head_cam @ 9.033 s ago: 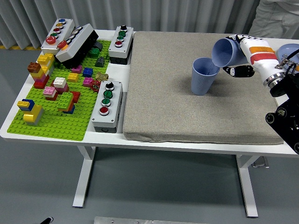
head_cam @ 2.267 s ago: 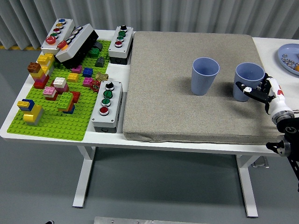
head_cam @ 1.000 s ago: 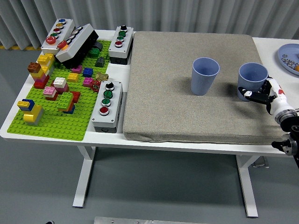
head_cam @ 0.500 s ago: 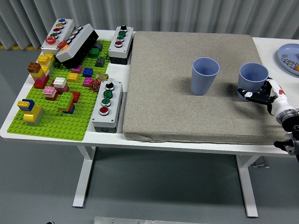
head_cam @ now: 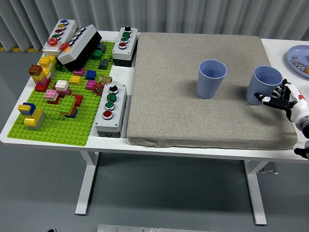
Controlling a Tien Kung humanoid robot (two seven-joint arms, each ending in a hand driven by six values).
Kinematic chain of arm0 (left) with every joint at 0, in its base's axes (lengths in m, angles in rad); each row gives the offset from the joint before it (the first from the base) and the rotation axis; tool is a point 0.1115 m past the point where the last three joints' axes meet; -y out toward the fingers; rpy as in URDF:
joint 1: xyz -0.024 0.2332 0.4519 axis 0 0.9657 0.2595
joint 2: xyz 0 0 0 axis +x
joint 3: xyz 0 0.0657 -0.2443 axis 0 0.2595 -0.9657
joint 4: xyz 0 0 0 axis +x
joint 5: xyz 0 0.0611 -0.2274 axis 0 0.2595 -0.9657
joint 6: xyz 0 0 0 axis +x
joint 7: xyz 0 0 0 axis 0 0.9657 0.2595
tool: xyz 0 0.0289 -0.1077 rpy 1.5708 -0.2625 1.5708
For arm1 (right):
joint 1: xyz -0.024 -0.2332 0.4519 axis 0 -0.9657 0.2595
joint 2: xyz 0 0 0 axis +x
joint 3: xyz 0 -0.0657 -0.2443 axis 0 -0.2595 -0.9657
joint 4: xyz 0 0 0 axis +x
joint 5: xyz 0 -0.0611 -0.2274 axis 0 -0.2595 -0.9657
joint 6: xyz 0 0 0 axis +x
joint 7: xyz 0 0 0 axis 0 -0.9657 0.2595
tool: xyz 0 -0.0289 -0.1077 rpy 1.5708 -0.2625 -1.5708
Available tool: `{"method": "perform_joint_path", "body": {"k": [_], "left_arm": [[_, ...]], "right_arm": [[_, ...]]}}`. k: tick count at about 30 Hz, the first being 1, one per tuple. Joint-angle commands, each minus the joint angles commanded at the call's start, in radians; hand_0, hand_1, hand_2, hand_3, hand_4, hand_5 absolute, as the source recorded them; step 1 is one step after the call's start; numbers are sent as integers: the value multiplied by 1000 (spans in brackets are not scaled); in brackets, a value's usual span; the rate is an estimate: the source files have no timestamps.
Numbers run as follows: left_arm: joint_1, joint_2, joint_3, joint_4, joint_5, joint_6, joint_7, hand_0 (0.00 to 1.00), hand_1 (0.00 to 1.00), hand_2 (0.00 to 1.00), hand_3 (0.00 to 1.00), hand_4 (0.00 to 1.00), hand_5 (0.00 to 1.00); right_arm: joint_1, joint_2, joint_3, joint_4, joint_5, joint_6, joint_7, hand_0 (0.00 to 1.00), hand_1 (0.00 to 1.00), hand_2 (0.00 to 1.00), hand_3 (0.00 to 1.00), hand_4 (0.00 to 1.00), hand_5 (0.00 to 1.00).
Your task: Pick cup pour cup place
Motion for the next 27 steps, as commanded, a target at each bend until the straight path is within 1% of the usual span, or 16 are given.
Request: {"method": "perform_joint_path", "body": {"k": [5, 8, 10, 13, 17, 19, 23, 24, 25, 26, 27], "left_arm": [[2, -3, -9, 0, 4, 1, 0, 809, 752, 813, 717, 525, 998], [3, -4, -18, 0, 9, 1, 0, 809, 752, 813, 717, 525, 998], [3, -4, -23, 0, 13, 1, 1, 808, 752, 813, 720, 524, 998], [5, -3, -28, 0, 18, 1, 2, 808, 752, 813, 720, 524, 998], [7, -1, -36, 0, 21, 1, 3, 809, 752, 812, 719, 521, 998], [7, 0, -39, 0, 22, 1, 3, 809, 752, 812, 719, 521, 998], [7, 1, -43, 0, 24, 2, 5, 809, 752, 813, 720, 521, 998], [7, 1, -45, 0, 23, 3, 5, 809, 752, 813, 720, 521, 998], [7, 1, -45, 0, 23, 3, 5, 809, 752, 813, 720, 521, 998], [7, 1, -45, 0, 22, 3, 4, 809, 752, 813, 720, 521, 998], [7, 2, -46, 0, 21, 4, 4, 809, 753, 813, 723, 516, 998]], "right_arm": [[-32, -28, 16, 29, -9, 4, -2, 976, 964, 998, 998, 822, 331], [-68, -60, 38, 72, -21, 8, -7, 976, 964, 998, 998, 822, 331], [-86, -75, 49, 96, -23, 10, -10, 977, 963, 998, 998, 840, 345], [-109, -90, 65, 127, -27, 14, -16, 977, 963, 998, 998, 840, 345], [-163, -114, 105, 194, -38, 20, -25, 978, 965, 998, 998, 853, 358], [-170, -123, 116, 205, -39, 19, -27, 978, 965, 998, 998, 853, 358], [-148, -148, 136, 212, -25, -2, -17, 973, 954, 998, 998, 853, 363], [-130, -161, 142, 216, -10, -17, -18, 973, 954, 998, 998, 853, 363], [-122, -165, 144, 217, -5, -23, -19, 973, 954, 998, 998, 853, 363], [-105, -176, 146, 221, 10, -42, -17, 973, 954, 998, 998, 853, 363], [-89, -185, 149, 224, 22, -65, -15, 921, 874, 896, 870, 821, 481]]}}
